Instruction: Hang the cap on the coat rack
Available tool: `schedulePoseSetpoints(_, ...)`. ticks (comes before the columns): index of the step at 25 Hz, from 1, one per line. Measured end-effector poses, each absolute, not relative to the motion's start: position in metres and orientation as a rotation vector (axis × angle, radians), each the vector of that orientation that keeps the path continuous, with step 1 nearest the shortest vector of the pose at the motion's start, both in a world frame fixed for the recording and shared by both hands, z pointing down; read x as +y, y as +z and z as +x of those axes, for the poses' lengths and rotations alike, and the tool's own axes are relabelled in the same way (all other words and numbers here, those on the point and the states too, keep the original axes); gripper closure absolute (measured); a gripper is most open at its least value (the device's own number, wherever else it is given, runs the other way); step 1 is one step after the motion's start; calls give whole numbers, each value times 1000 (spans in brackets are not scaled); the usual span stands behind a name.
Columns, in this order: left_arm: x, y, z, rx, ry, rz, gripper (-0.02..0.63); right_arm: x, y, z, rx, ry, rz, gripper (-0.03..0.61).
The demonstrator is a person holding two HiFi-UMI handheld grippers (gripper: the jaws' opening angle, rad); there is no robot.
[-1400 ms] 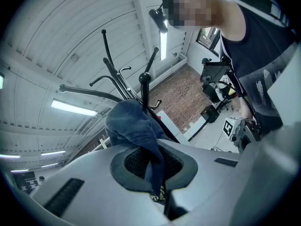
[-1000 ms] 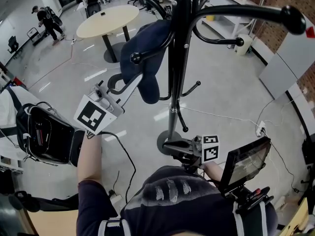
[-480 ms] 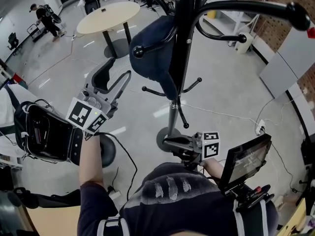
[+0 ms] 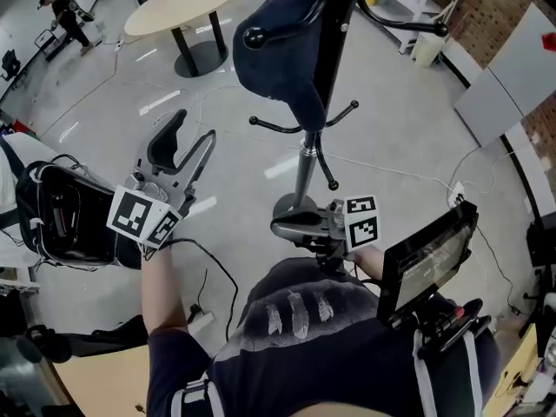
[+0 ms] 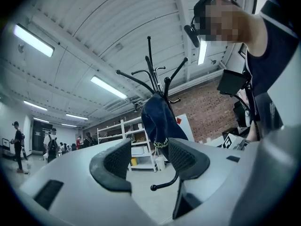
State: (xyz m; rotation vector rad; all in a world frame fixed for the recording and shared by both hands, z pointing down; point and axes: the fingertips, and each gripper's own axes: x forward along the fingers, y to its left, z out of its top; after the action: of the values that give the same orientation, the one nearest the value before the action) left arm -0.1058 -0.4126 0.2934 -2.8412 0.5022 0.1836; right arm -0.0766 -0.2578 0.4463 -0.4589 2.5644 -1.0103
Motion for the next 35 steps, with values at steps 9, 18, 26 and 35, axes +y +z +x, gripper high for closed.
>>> schedulePoseSetpoints(9,-372,341,-138,384,213,-2963,376,-282,422,-122,2646,-895,-500,574)
schedulePoseSetpoints(18,-308,352,-89,497,209,-2997,607,-238,387,-67,2501,-867,-479,574)
schedulePoseSetpoints(26,-282,358,-68,553,183,-3014,607,-227,397,-45,2444,-891,-409,574)
schedulePoseSetpoints(35,-233,366,-8,692,79,-3057,607,-173,388,2,2496,-901,-162,574)
